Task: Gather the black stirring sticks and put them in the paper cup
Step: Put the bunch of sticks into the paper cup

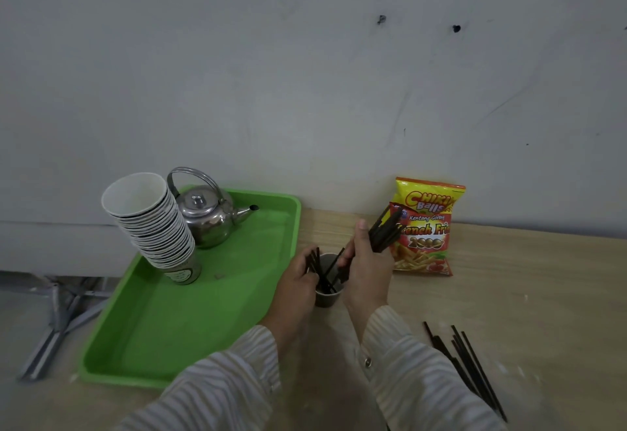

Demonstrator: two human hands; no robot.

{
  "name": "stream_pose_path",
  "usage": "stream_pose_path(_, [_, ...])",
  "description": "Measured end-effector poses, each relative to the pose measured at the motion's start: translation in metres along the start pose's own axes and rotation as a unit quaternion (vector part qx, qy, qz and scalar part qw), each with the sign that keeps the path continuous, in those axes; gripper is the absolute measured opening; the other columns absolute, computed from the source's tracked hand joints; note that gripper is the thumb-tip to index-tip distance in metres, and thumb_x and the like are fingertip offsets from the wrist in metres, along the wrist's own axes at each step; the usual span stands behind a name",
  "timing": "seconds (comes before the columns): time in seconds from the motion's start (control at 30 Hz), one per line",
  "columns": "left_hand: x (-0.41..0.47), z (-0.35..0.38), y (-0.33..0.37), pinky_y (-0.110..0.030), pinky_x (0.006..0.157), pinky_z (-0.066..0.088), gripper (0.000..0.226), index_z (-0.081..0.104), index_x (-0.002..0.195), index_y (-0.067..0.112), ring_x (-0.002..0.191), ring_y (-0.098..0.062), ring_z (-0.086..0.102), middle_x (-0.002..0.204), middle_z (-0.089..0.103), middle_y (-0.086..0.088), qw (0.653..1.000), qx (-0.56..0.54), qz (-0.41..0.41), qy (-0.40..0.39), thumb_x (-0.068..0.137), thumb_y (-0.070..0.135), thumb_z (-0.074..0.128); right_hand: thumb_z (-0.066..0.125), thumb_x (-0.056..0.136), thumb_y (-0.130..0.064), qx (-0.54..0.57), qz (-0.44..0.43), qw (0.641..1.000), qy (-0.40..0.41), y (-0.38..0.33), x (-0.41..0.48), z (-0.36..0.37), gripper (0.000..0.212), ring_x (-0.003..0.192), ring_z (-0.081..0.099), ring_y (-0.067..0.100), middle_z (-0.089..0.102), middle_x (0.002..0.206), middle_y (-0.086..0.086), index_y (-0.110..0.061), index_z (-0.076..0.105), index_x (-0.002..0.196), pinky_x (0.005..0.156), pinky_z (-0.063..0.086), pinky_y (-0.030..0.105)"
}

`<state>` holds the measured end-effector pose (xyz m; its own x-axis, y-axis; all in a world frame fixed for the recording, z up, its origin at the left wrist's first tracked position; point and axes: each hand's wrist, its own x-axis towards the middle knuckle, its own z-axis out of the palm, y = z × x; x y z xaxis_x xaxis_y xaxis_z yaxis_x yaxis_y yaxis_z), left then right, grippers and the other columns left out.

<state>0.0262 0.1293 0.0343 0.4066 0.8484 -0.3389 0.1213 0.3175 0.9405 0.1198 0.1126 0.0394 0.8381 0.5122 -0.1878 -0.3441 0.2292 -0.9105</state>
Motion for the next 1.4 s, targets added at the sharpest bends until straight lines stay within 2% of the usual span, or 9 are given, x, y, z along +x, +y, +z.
stream_pose_path(0.07, [0.001, 0.000, -0.002, -0.030, 0.093, 0.044, 0.049, 0.055, 0.120, 0.018, 0.111, -0.018, 0.056, 0.123, 0.060, -0.007, 1.000, 0.001, 0.002, -0.003, 0.084, -0.010, 0.039, 0.063, 0.087, -0.027, -0.034, -0.026, 0.999, -0.010, 0.001, -0.003, 0.000, 0.035, 0.033, 0.042, 0.010, 0.045, 0.040, -0.001, 0.008, 0.056, 0.089, 0.036, 0.038, 0.020])
stream_pose_path(0.13, [0.001, -0.001, -0.003, -0.029, 0.096, 0.042, 0.052, 0.050, 0.128, 0.015, 0.116, -0.019, 0.053, 0.126, 0.057, -0.006, 1.000, -0.003, 0.003, -0.003, 0.085, -0.010, 0.038, 0.062, 0.088, -0.016, -0.062, -0.039, 0.997, -0.032, 0.000, -0.007, 0.002, 0.023, 0.033, 0.043, 0.006, 0.047, 0.035, -0.005, -0.009, 0.056, 0.067, 0.039, 0.040, 0.016])
stream_pose_path(0.27, [0.003, -0.001, -0.005, -0.029, 0.095, 0.042, 0.055, 0.048, 0.130, 0.017, 0.117, -0.020, 0.051, 0.127, 0.054, -0.006, 1.000, -0.010, 0.001, -0.003, 0.084, -0.012, 0.036, 0.064, 0.085, -0.006, -0.069, -0.044, 0.995, -0.062, 0.004, -0.009, 0.003, 0.020, 0.037, 0.048, 0.005, 0.051, 0.038, -0.007, -0.009, 0.054, 0.069, 0.045, 0.046, 0.018])
stream_pose_path(0.63, [0.007, 0.000, -0.013, -0.050, 0.106, 0.041, 0.052, 0.052, 0.126, 0.024, 0.120, -0.025, 0.054, 0.131, 0.056, -0.010, 0.999, -0.042, -0.011, 0.003, 0.084, -0.004, 0.039, 0.057, 0.091, -0.020, -0.079, -0.074, 0.989, -0.104, 0.002, -0.015, 0.001, 0.028, 0.051, 0.048, 0.017, 0.052, 0.049, -0.003, -0.013, 0.056, 0.063, 0.060, 0.045, 0.032])
stream_pose_path(0.87, [0.006, 0.003, -0.010, -0.051, 0.105, 0.042, 0.046, 0.053, 0.123, 0.022, 0.118, -0.025, 0.055, 0.129, 0.058, -0.011, 0.998, -0.058, 0.001, 0.003, 0.083, 0.002, 0.041, 0.041, 0.087, -0.042, -0.112, -0.143, 0.975, -0.132, 0.001, -0.022, -0.007, 0.048, 0.062, 0.058, 0.011, 0.059, 0.063, 0.005, -0.003, 0.066, 0.076, 0.062, 0.048, 0.017])
stream_pose_path(1.07, [0.002, 0.005, -0.006, -0.046, 0.096, 0.049, 0.047, 0.058, 0.117, 0.026, 0.108, -0.027, 0.061, 0.118, 0.064, -0.013, 0.998, -0.059, 0.009, 0.006, 0.082, 0.001, 0.039, 0.041, 0.088, -0.036, -0.202, -0.184, 0.952, -0.140, 0.008, -0.022, -0.010, 0.032, 0.087, 0.065, 0.018, 0.067, 0.090, 0.009, -0.020, 0.068, 0.094, 0.081, 0.053, 0.031])
stream_pose_path(1.17, [-0.001, 0.006, -0.004, -0.037, 0.075, 0.052, 0.043, 0.062, 0.106, 0.025, 0.092, -0.026, 0.063, 0.106, 0.067, -0.015, 0.998, -0.058, 0.014, 0.002, 0.084, -0.003, 0.038, 0.039, 0.088, -0.023, -0.291, -0.221, 0.913, -0.179, 0.008, -0.021, -0.011, 0.038, 0.092, 0.057, -0.003, 0.065, 0.099, 0.007, -0.006, 0.068, 0.106, 0.086, 0.044, 0.008])
stream_pose_path(1.27, [-0.002, 0.006, -0.002, -0.034, 0.082, 0.051, 0.043, 0.058, 0.117, 0.023, 0.103, -0.025, 0.061, 0.113, 0.066, -0.011, 0.998, -0.053, 0.022, 0.015, 0.086, -0.002, 0.040, 0.040, 0.086, -0.010, -0.348, -0.228, 0.889, -0.193, 0.007, -0.024, -0.015, 0.035, 0.098, 0.048, -0.006, 0.066, 0.108, 0.011, -0.002, 0.069, 0.105, 0.088, 0.033, -0.004])
stream_pose_path(1.4, [-0.007, 0.005, 0.004, -0.035, 0.098, 0.043, 0.046, 0.044, 0.132, 0.021, 0.114, -0.018, 0.052, 0.127, 0.054, -0.003, 0.998, -0.036, 0.029, 0.043, 0.091, 0.002, 0.038, 0.044, 0.088, -0.016, -0.325, -0.212, 0.902, -0.190, -0.006, -0.026, -0.017, 0.035, 0.105, 0.055, -0.001, 0.064, 0.112, -0.001, -0.009, 0.067, 0.113, 0.094, 0.037, 0.003])
